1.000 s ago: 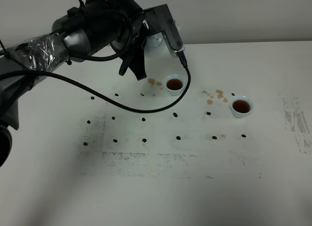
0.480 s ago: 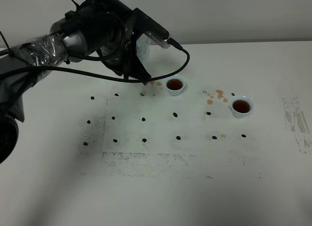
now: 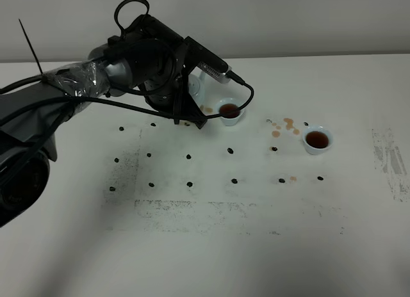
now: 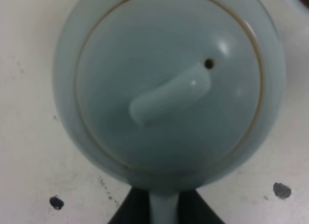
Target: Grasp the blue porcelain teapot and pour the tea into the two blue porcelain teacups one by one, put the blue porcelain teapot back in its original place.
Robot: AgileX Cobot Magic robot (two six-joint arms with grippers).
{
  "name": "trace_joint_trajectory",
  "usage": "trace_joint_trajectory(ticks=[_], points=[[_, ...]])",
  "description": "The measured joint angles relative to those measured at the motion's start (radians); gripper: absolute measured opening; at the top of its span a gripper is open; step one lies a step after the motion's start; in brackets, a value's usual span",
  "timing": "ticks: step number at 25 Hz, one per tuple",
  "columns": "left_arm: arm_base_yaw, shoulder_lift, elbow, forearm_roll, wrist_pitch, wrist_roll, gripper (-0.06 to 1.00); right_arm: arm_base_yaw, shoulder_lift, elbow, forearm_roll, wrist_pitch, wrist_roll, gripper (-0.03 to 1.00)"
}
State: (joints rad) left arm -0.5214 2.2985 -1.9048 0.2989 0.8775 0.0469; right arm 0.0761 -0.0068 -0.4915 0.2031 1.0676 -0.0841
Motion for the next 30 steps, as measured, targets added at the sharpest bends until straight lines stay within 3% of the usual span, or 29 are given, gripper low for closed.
trace_joint_trajectory(ticks=[12,30], points=[[0.006,0.048,0.0,-0.049,-0.001,-0.006,0.04,0.0,0.0,0.0,0.001,0.0,0.0,0.59],[0.017,0.058,0.011,-0.049,-0.039,-0.003,0.04,0.0,0.0,0.0,0.001,0.0,-0.001,0.59]])
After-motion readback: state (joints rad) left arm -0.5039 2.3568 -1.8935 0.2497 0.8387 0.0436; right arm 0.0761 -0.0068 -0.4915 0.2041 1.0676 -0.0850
